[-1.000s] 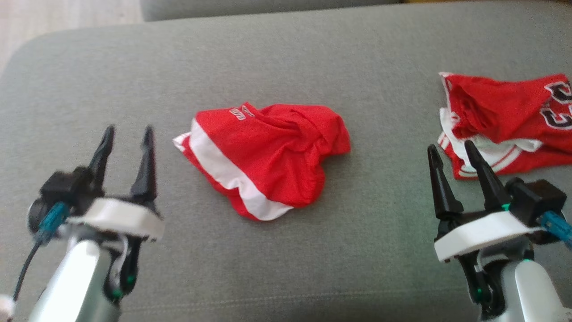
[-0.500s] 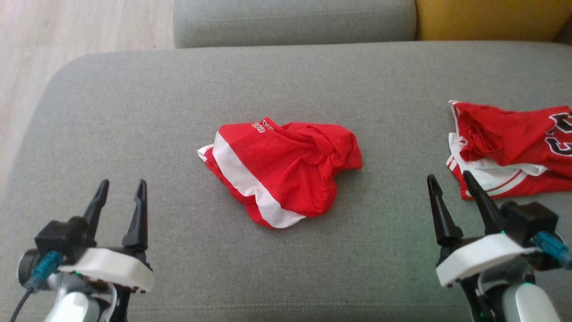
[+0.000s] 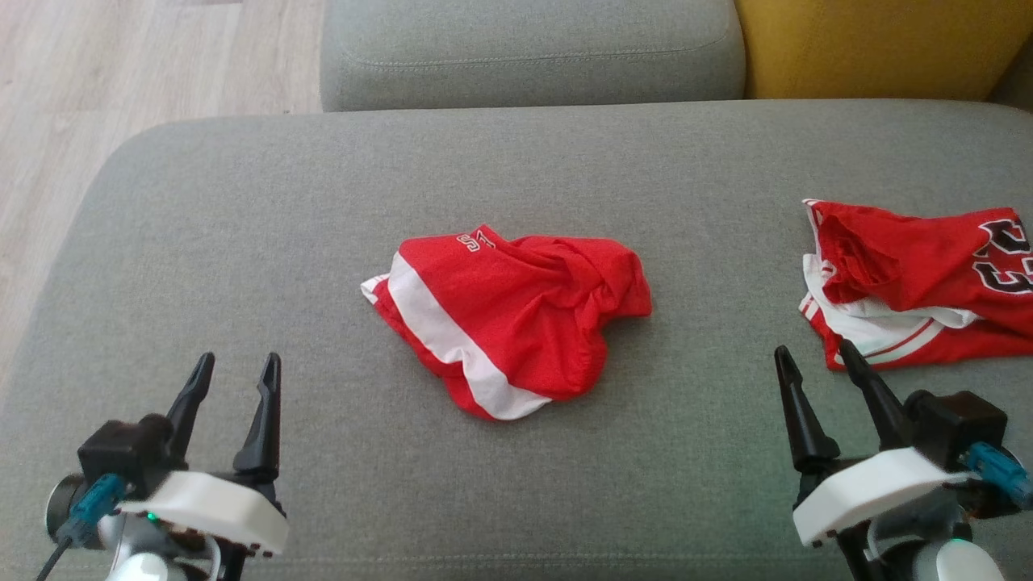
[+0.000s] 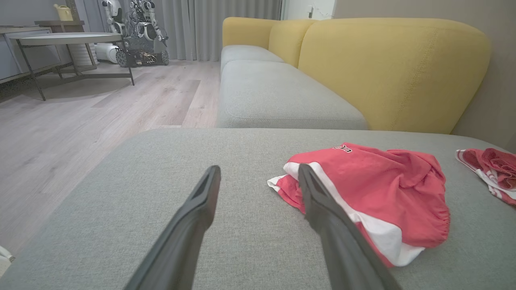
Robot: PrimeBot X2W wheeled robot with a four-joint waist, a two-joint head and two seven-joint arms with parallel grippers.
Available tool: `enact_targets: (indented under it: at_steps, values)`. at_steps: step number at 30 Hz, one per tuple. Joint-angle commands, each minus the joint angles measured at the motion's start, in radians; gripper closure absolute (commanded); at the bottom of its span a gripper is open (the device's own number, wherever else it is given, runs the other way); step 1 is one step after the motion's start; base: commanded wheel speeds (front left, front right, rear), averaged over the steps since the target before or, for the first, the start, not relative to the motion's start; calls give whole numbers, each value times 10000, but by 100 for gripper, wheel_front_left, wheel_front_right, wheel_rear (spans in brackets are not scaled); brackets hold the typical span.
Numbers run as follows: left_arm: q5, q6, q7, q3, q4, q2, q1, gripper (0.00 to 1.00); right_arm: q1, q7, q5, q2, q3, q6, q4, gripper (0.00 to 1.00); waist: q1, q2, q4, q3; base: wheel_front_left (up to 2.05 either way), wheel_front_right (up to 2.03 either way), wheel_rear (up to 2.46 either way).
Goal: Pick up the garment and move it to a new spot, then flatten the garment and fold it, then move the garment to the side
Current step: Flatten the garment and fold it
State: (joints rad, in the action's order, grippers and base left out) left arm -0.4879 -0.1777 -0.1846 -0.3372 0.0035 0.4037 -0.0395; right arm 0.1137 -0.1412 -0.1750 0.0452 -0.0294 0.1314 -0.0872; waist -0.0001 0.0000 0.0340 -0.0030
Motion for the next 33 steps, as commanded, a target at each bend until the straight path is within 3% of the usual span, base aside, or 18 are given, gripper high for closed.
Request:
enact_targets:
  at_steps: [1,23,28,33]
  values:
    - [-47,-81,26,441,-362,310,439,0,-299,-24,-23,51,-205,-7,-434,0,1,0,-1,7,0,0,0]
    - [-48,-132,-3,354,-459,335,809,0,-638,-40,314,51,-383,-7,-441,0,1,0,190,445,0,0,0]
    - [43,50,-121,231,-470,259,1399,0,-1139,-86,418,51,-1209,-7,138,0,1,0,627,1099,0,0,0]
    - [65,282,-319,116,-208,60,1996,0,-1849,112,213,51,-2310,-7,1711,0,1,0,1164,1770,0,0,0]
